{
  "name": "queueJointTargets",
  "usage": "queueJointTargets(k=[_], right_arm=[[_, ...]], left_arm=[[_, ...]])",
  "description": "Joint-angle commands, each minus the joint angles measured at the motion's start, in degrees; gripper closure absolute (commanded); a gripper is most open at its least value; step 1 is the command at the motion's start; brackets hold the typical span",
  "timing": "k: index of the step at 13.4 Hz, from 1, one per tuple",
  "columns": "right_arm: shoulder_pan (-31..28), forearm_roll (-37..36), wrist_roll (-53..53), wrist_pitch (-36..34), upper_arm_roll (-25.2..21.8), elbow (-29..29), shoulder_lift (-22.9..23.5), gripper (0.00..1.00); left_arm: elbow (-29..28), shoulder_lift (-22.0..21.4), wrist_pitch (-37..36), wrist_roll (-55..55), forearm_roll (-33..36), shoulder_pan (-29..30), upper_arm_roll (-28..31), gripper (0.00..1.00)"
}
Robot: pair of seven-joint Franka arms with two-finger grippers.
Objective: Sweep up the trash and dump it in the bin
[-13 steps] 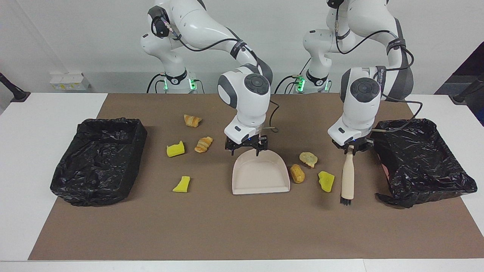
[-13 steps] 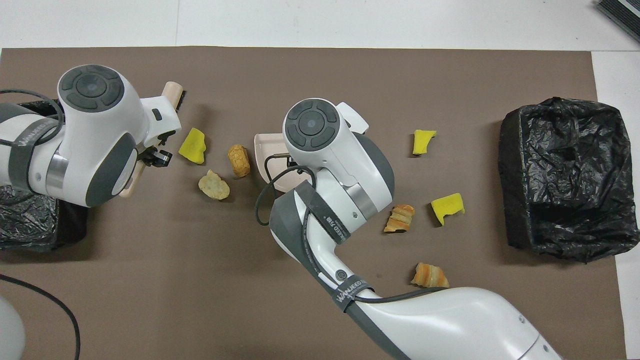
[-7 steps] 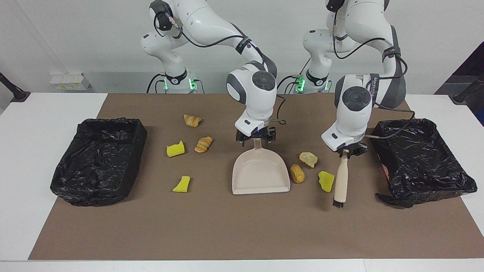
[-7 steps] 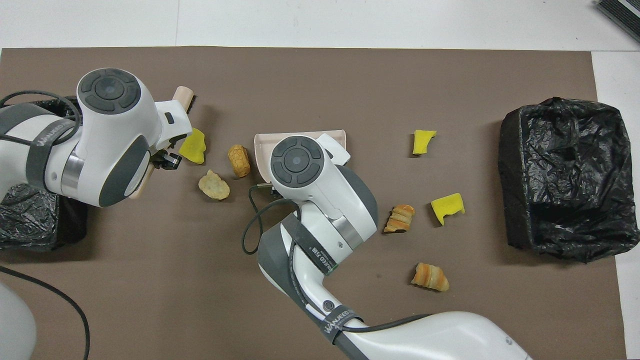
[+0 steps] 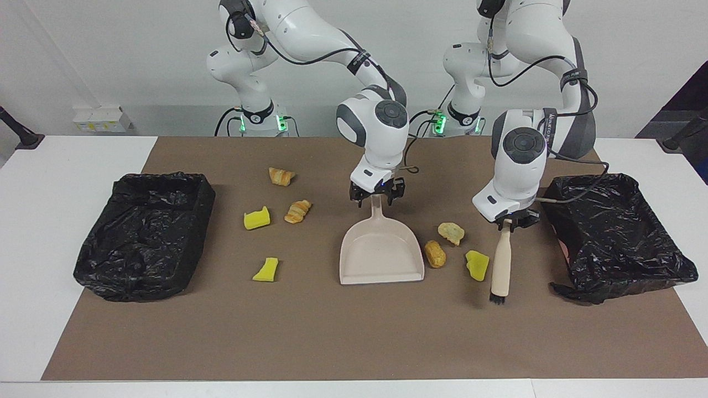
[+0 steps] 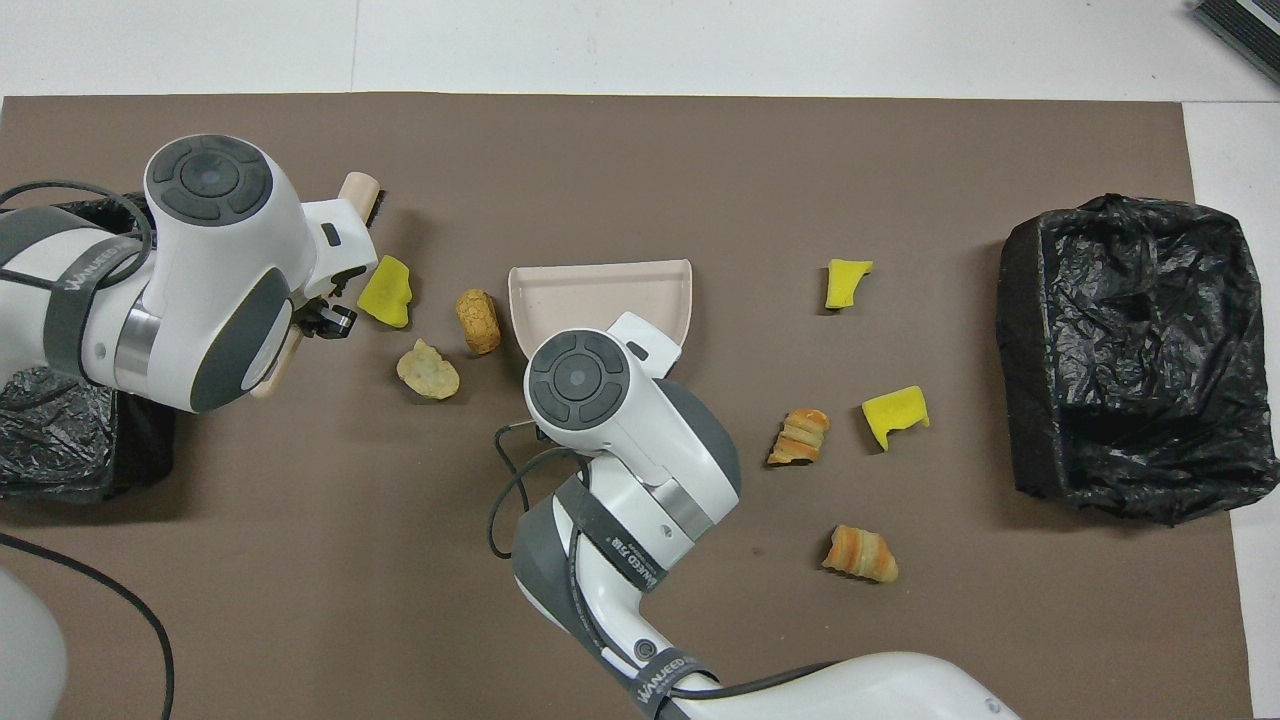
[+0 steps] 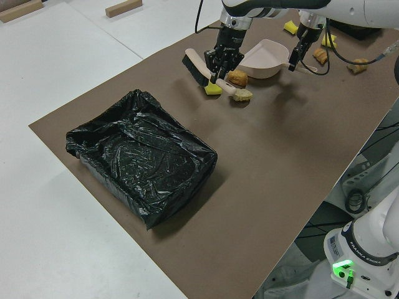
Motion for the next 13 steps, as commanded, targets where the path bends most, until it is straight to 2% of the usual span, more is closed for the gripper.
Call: queueJointTargets(k=[1,2,3,8,13], right_arm=[[-0.43,1.33,-2.15,1.69,0.14,-3.16,-2.52,0.42],[-0.42,1.33,-1.71,1.69,0.14,-3.07,-2.52,0.68],[-0.25,1.33,-0.40,1.78,0.14,-2.98,-2.61,1.00],[-0.25,1.33,0.49,2.13,0.14,-2.72,-2.52,1.00],[-0.16,1.24,-0.04,1.69,0.14,-2.37,-2.52,1.00]], left_arm=[[-1.21,-0.98,0.91,0.74,0.31,0.86,-0.09,1.00],[-1.64,-1.07,1.01,0.91,0.30,1.38,-0.09,1.00],[-1.73,-1.07,1.09,0.92,0.30,1.47,-0.09,1.00],[-1.65,-1.07,1.10,1.00,0.13,1.47,-0.09,1.00],[-1.73,-0.98,1.45,0.39,-3.65,3.14,0.08,1.00]])
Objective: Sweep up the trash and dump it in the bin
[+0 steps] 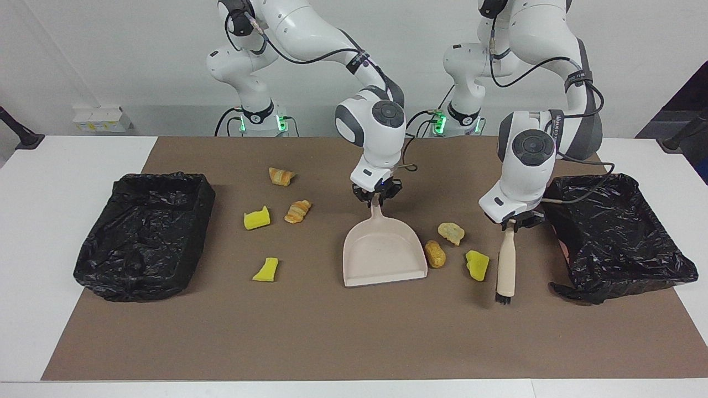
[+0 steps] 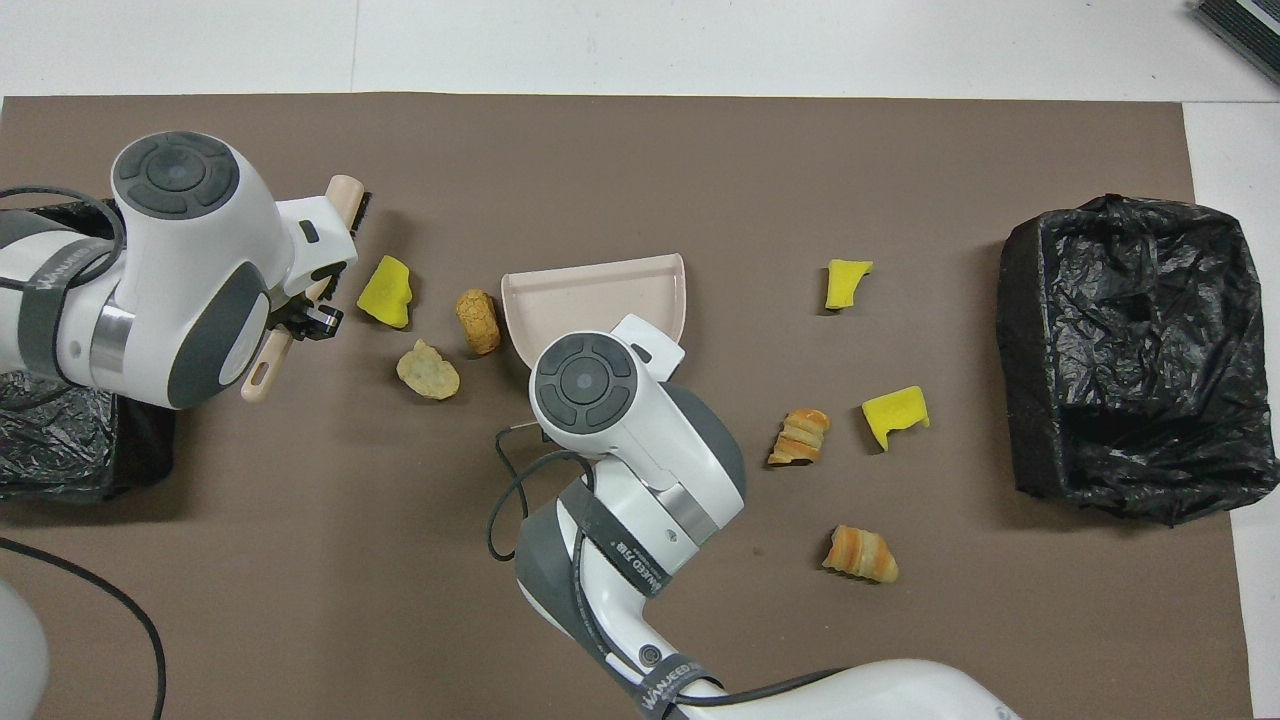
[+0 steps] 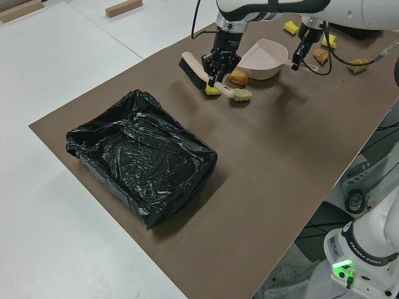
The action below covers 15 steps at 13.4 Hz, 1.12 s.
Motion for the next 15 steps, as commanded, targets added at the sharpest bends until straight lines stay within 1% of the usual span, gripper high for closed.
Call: queueJointTargets(k=[1,5,7,9,11,15], right_arm=[[-0.16,0.83,-0.30,1.25,0.16,-1.80,-1.66,1.00],[-0.16,0.74,0.14,1.43,0.16,-1.80,-1.66,1.00],[-0.16,0.83,0.14,1.43,0.16,-1.79,-1.66,1.00],[-0.16,0.83,0.14,1.51,0.16,-1.71,-1.66,1.00],[-0.16,0.83,-0.21,1.43,0.25,-1.71,-1.74,1.00],[-0.16,0.65,-1.70,2.22,0.25,-1.10,-1.57,1.00]], left_arm=[[-1.40,-0.99,1.39,0.25,-1.22,1.11,-0.20,1.00],[-1.40,-0.64,5.34,-3.51,-4.47,1.28,-0.11,1.00],[-1.40,-0.55,5.70,-6.15,-5.87,2.15,-0.11,1.00],[-1.40,-0.29,5.26,-6.25,-5.88,2.25,-0.11,1.00],[-1.66,0.94,6.40,-6.25,-5.88,1.99,-0.11,1.00],[-3.68,0.16,6.32,-6.16,-5.70,1.99,-0.11,1.00]])
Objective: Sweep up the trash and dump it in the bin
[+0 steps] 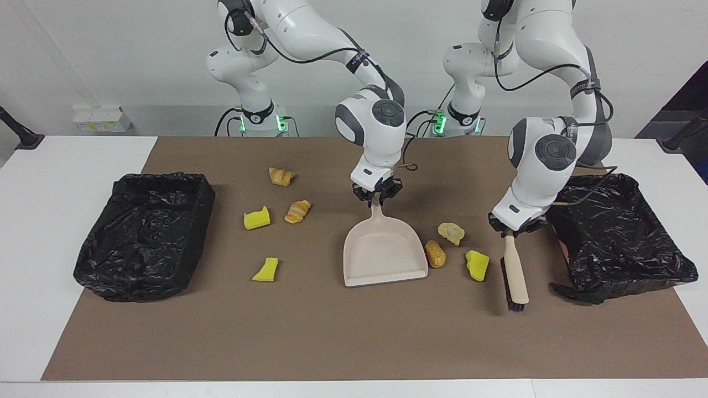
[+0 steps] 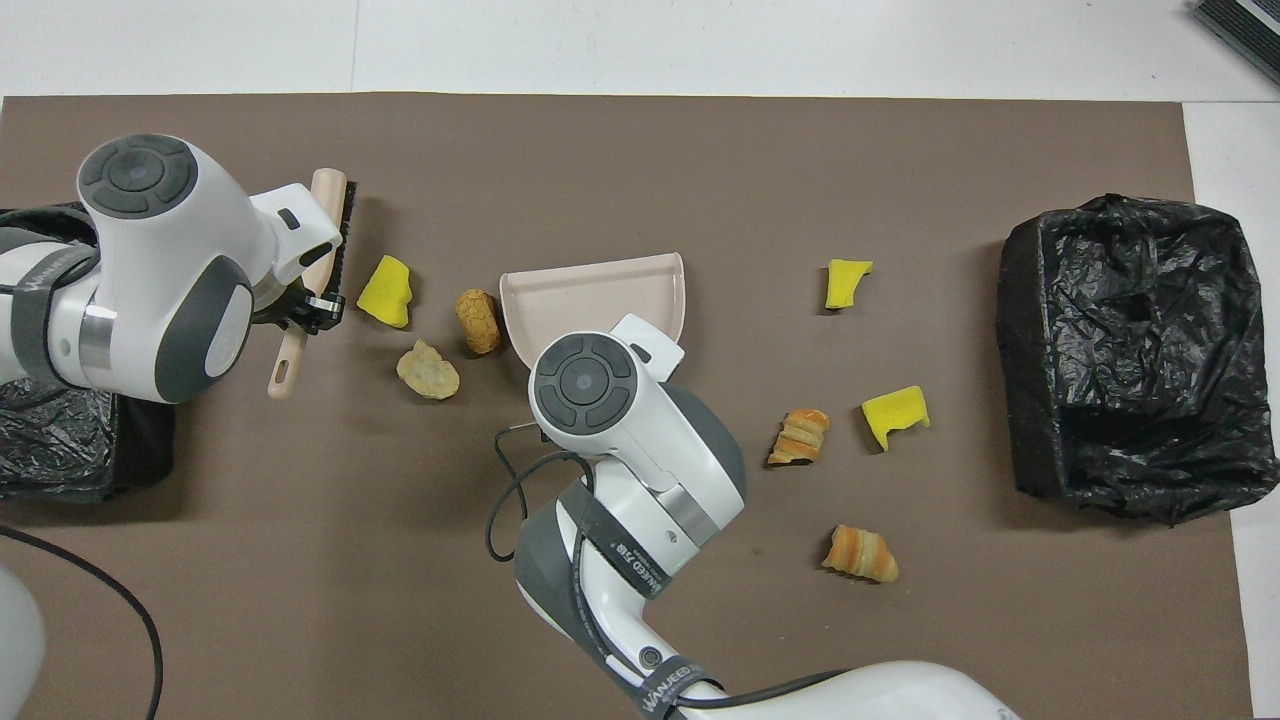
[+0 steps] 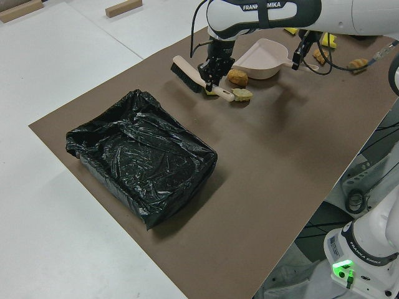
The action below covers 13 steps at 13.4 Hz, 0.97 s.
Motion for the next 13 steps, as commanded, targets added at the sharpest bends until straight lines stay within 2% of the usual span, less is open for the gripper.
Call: queueJointTargets(k=[1,5,9,13], right_arm=[[-0.26,0.74,-2.92,1.94,0.20,-1.37,-1.43,1.00],[-0.44,0.04,-5.65,0.72,0.11,-1.46,-1.44,1.00],[-1.49,-0.23,-17.58,-0.96,0.03,-1.63,-1.52,1.00],[-4.48,-0.23,-24.81,-1.31,0.03,-1.72,-3.01,1.00]], left_arm=[[-3.94,-1.94,1.73,-0.43,-0.48,0.65,-0.26,1.00],[-7.63,-3.96,1.82,-0.16,-0.65,0.74,-0.44,1.00],[-8.53,-4.76,0.51,-0.86,-5.21,-0.14,-0.53,1.00],[-8.44,-5.64,-5.90,-1.56,-9.61,-1.89,-0.88,1.00]])
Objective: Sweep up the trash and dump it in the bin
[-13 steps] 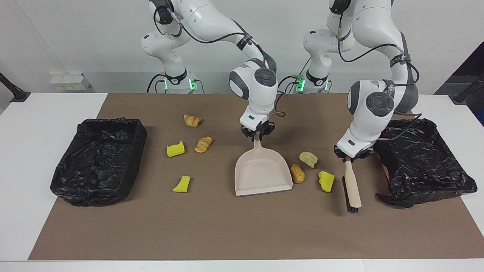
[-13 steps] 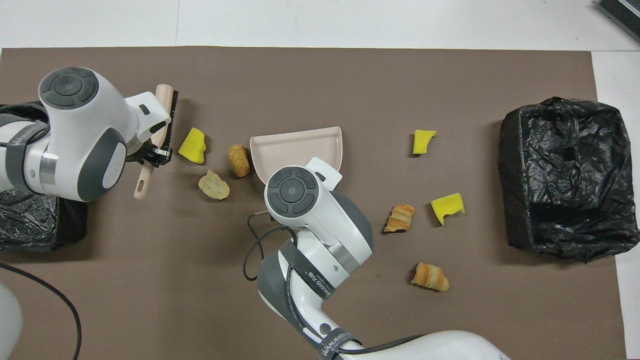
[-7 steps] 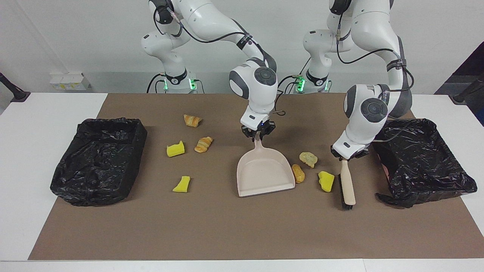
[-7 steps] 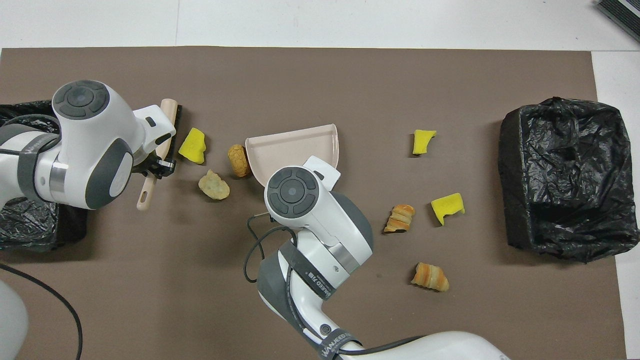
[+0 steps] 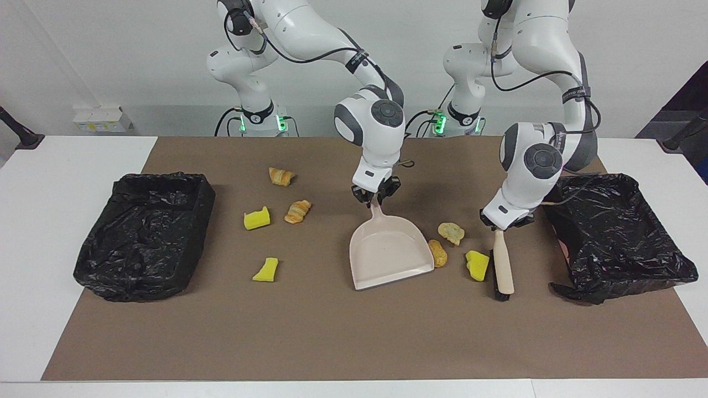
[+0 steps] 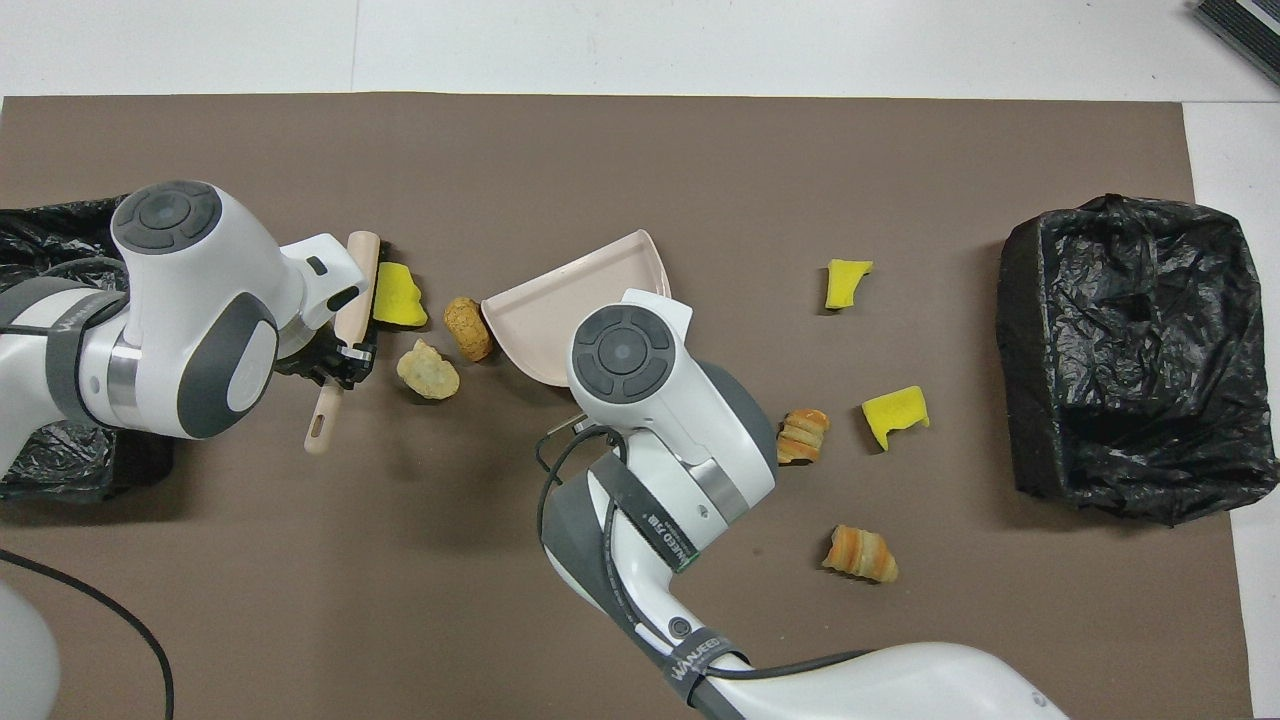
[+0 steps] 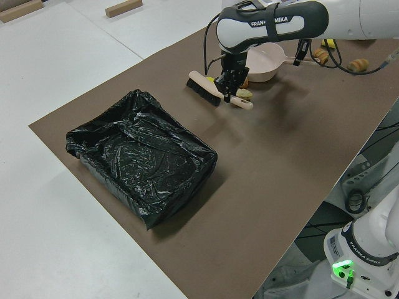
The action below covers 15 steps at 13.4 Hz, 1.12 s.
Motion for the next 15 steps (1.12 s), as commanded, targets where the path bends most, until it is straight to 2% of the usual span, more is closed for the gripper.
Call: queueJointTargets(k=[1,3,5,9,11,14,15], right_arm=[[-1.71,-0.08,-4.18,-0.45,0.50,-1.88,-2.67,1.00],[-2.59,-0.08,-6.28,-0.45,0.50,-2.06,-2.67,1.00],[-4.78,-0.08,-15.05,-0.45,0.59,-2.15,-2.75,1.00],[-6.63,0.00,-24.91,-0.27,0.59,-3.37,-3.28,1.00],[-6.81,0.01,-27.38,-0.27,0.50,-3.47,-3.28,1.00],[-8.48,0.71,-43.17,-0.27,0.50,-4.25,-3.54,1.00],[-8.66,0.01,-44.69,0.16,0.59,-4.87,-3.72,1.00]], left_arm=[[-1.93,-2.75,-4.13,-1.41,-2.59,-1.35,0.36,1.00],[-1.93,-4.15,-7.21,-0.45,-2.59,-1.35,0.28,1.00],[-1.58,-5.82,-7.92,-1.31,-3.73,-0.48,0.45,1.00],[-2.01,-5.39,-2.23,-8.34,-3.82,0.93,0.98,1.00],[-2.36,-5.39,-1.68,-12.64,-4.78,1.02,0.89,1.00],[-4.03,-5.92,-0.20,-13.28,-7.43,2.08,0.98,1.00],[-5.69,-6.09,0.42,-13.28,-7.43,1.64,0.98,1.00]])
